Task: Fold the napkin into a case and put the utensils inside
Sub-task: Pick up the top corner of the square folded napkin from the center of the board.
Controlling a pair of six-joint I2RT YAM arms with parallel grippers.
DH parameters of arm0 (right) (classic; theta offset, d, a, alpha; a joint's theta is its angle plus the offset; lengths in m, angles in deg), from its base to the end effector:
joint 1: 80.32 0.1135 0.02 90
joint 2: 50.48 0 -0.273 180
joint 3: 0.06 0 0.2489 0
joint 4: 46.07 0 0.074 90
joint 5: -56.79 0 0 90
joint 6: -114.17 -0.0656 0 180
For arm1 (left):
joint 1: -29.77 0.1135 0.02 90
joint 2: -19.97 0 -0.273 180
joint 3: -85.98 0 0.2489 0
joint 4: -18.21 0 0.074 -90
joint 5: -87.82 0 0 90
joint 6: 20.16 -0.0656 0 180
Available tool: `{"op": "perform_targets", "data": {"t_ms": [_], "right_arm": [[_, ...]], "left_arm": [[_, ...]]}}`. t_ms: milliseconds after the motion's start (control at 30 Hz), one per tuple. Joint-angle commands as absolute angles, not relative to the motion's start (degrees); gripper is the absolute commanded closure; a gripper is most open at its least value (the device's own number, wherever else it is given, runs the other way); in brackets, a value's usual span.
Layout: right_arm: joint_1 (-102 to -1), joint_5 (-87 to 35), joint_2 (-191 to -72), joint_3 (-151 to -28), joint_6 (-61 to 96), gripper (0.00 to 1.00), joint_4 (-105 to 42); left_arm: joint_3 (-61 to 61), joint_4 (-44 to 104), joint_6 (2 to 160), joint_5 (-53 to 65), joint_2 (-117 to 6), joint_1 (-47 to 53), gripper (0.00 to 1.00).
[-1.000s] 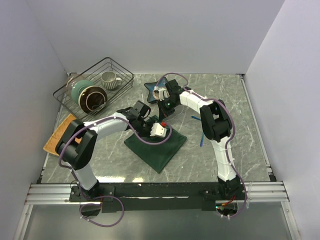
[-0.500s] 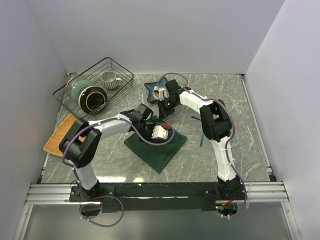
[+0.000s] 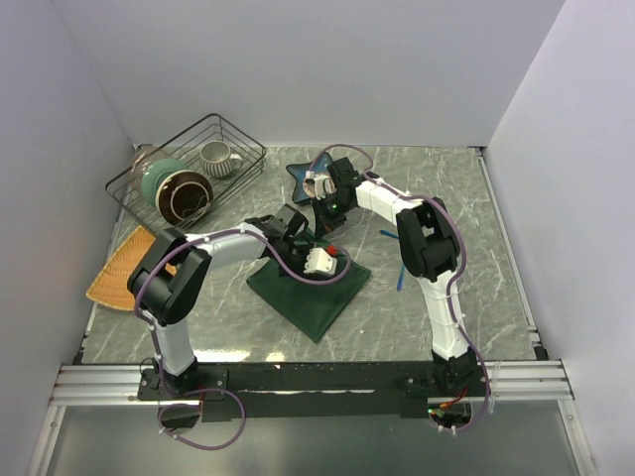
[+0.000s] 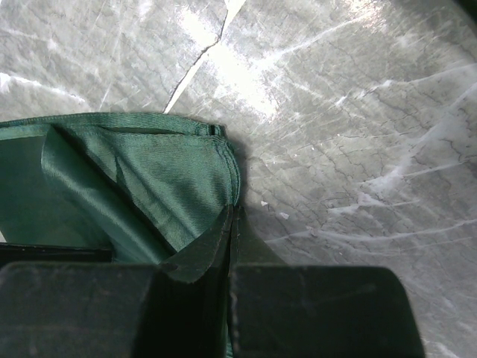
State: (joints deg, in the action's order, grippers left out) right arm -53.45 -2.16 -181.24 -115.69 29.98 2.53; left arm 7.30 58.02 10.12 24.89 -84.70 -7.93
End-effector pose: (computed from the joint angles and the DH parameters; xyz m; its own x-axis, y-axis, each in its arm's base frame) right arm 0.4273 0.2544 0.1386 -0.7360 -0.4701 -0.4871 -0.6688 0.6166 0.4153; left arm 0.2722 -0.2481 0.1478 0.2338 0.7912 -0.5652 0.9722 -0.1840 0.1447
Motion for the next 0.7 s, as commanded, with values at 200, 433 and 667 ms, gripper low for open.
{"op": "perform_targets", "data": {"t_ms": [200,433,667], "right_arm": [[-52.8,-2.4,-182.1,-117.7,30.4,1.00,1.5],[-52.8,-2.6,-182.1,-117.4,30.6,1.00,1.5],[-52.8,-2.7,-182.1,-117.4,30.2,1.00,1.4]], "left_arm": [[2.7,62.2,8.4,28.4,-83.8,-7.6,0.94],[2.6,64.4,9.7,30.9,-81.2,-7.6,0.99],[6.1,65.8,12.2,32.9,-76.8,-9.1,0.99]]}}
